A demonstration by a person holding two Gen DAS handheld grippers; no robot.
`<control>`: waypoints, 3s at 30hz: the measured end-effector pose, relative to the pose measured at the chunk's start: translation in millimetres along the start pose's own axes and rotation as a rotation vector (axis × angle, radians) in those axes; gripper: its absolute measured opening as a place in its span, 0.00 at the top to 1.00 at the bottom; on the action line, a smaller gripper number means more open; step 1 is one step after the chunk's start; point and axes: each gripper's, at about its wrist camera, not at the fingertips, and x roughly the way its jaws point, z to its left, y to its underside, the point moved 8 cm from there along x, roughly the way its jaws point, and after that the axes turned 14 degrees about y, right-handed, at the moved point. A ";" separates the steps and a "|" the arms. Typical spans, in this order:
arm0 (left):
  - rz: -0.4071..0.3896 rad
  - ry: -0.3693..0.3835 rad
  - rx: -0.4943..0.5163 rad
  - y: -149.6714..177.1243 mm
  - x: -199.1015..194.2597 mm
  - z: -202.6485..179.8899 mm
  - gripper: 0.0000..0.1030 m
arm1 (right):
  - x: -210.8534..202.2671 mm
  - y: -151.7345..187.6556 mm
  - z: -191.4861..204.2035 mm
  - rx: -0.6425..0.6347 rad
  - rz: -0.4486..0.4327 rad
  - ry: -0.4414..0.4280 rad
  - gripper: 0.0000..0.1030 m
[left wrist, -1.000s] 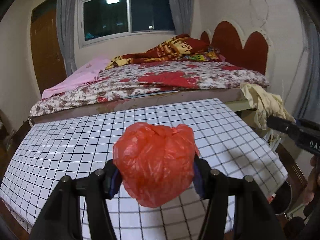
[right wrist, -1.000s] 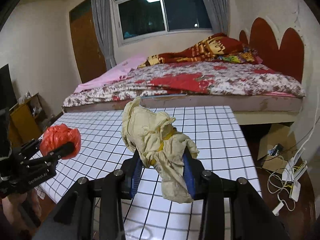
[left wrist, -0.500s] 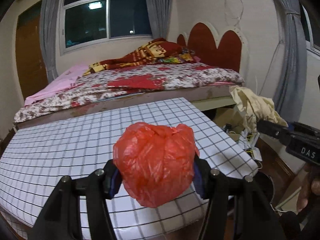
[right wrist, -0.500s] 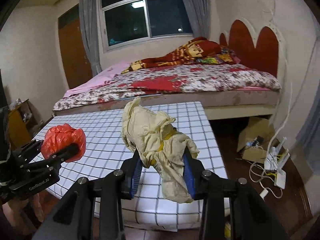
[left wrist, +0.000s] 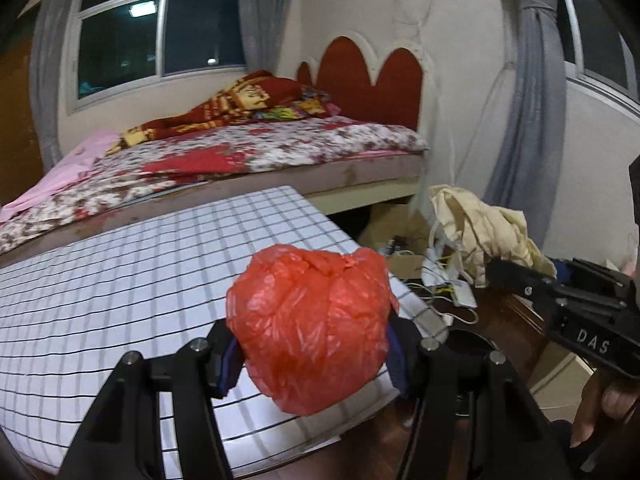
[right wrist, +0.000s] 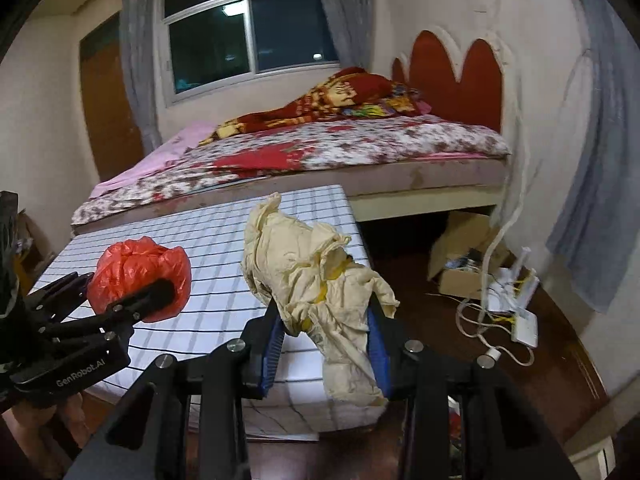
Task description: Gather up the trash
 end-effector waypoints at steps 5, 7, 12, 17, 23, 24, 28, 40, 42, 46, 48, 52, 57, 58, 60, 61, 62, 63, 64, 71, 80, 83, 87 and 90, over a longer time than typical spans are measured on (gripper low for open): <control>0.018 0.060 0.021 3.2 15.9 -27.5 0.42 | -4.0 11.0 -42.2 0.051 0.019 0.078 0.61; 0.032 0.086 0.026 6.0 22.0 -38.9 0.42 | -6.4 16.6 -61.0 0.078 0.027 0.107 0.61; 0.063 0.137 0.051 13.0 35.6 -65.9 0.42 | -14.1 33.7 -98.7 0.130 0.049 0.172 0.61; 0.092 0.179 0.071 22.2 50.8 -94.8 0.42 | -20.9 51.5 -136.3 0.187 0.069 0.219 0.61; 0.111 0.211 0.053 34.7 71.5 -122.9 0.42 | -23.7 71.1 -168.6 0.193 0.092 0.249 0.61; 0.112 0.218 0.050 35.4 74.8 -128.3 0.42 | -22.9 73.2 -173.6 0.186 0.095 0.254 0.61; 0.121 0.241 0.060 38.2 92.5 -149.9 0.42 | -20.1 82.0 -198.3 0.190 0.108 0.270 0.61; 0.219 0.262 0.059 75.0 143.8 -175.8 0.42 | 21.9 127.1 -238.7 0.238 0.196 0.277 0.61; 0.244 0.264 0.048 85.0 152.9 -178.0 0.42 | 33.4 137.2 -240.1 0.233 0.219 0.272 0.61; 0.291 0.268 0.035 108.0 170.7 -183.5 0.42 | 55.9 154.6 -241.9 0.219 0.261 0.256 0.61; 0.312 0.260 0.027 117.1 178.9 -182.8 0.42 | 69.7 164.7 -242.6 0.213 0.287 0.241 0.61; 0.354 0.240 0.010 130.8 196.2 -177.4 0.42 | 96.1 184.2 -243.1 0.189 0.341 0.212 0.60; 0.391 0.225 0.018 147.6 211.0 -180.8 0.42 | 121.9 203.9 -245.7 0.162 0.394 0.190 0.60; 0.392 0.219 0.022 149.2 212.3 -180.8 0.42 | 126.0 207.6 -246.7 0.159 0.404 0.186 0.60; 0.403 0.216 0.018 152.9 216.8 -180.2 0.42 | 133.3 214.2 -246.6 0.147 0.419 0.176 0.60; 0.409 0.213 0.014 155.3 219.1 -179.6 0.42 | 136.2 216.8 -245.9 0.140 0.425 0.171 0.60; 0.416 0.209 0.015 156.8 221.9 -178.4 0.42 | 138.6 218.7 -244.2 0.129 0.430 0.162 0.60; 0.423 0.204 0.019 158.7 224.6 -177.7 0.42 | 141.3 220.5 -243.1 0.118 0.434 0.155 0.60; 0.427 0.206 0.019 159.9 227.2 -177.9 0.42 | 143.9 222.3 -242.0 0.110 0.437 0.149 0.60; 0.469 0.216 0.003 185.9 252.2 -174.9 0.03 | 177.8 251.7 -250.5 0.104 0.495 0.179 0.14; 0.456 0.090 -0.008 194.8 234.6 -154.0 0.01 | 153.4 271.5 -270.4 0.158 0.482 0.275 0.01; 0.431 0.093 -0.019 191.3 223.1 -150.9 0.01 | 145.7 267.1 -263.3 0.150 0.463 0.286 0.01; 0.418 0.096 0.000 184.2 207.9 -152.6 0.01 | 137.4 257.3 -252.9 0.131 0.434 0.291 0.01; 0.415 0.093 -0.007 183.4 197.2 -149.9 0.01 | 126.8 248.8 -242.9 0.123 0.412 0.294 0.01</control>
